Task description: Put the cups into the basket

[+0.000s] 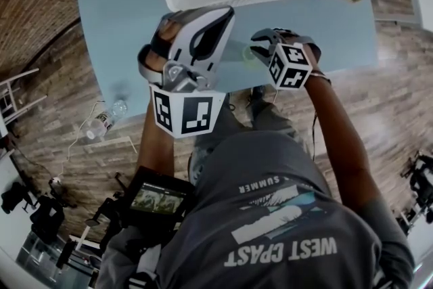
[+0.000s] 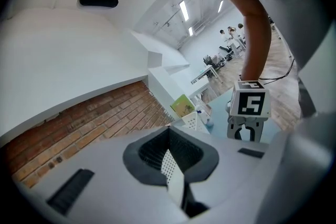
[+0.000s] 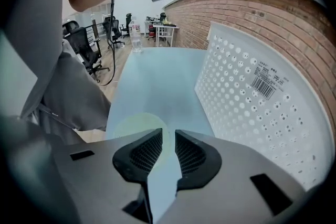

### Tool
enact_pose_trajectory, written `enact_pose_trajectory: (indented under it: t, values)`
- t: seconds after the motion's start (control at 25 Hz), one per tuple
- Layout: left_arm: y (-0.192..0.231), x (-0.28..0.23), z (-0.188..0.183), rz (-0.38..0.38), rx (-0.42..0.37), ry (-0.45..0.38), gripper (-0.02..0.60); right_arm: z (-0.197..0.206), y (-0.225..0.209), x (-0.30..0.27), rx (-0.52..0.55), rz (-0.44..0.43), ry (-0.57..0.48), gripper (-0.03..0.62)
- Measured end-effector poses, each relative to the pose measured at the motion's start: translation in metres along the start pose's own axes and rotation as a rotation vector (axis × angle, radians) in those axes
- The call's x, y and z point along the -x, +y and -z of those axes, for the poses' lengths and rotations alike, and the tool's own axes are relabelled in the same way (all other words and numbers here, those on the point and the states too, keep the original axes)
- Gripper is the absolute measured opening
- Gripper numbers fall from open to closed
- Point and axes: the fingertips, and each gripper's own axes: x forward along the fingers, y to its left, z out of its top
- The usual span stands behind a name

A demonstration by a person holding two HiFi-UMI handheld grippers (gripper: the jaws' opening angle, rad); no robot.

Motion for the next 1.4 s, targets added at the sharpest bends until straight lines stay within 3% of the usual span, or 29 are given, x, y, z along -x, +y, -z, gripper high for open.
enact_pose_trajectory:
  t: [0.2, 0.28, 0.4, 0.88, 1.4]
  values:
    - [0.002, 0.002, -0.001, -0.004, 0.002, -0.004, 0.002, 0.008, 0.003, -0.011, -0.007, -0.015, 0.034, 0.08]
    - [0.002, 0.004, -0.001, -0.007, 0.002, -0.006, 0.002, 0.008, 0.005, -0.011, -0.009, -0.019, 0.029, 0.04]
    - [0.005, 0.006, -0.003, -0.014, -0.001, -0.01, 0.002, 0.003, 0.008, -0.005, -0.011, -0.019, 0.018, 0.032]
    - [0.018, 0.017, -0.01, -0.052, -0.038, -0.019, 0.002, -0.058, -0.023, 0.073, 0.091, 0.193, -0.061, 0.032]
    - [0.055, 0.043, -0.021, -0.135, -0.084, -0.04, 0.002, -0.138, -0.039, 0.155, 0.232, 0.36, -0.133, 0.032]
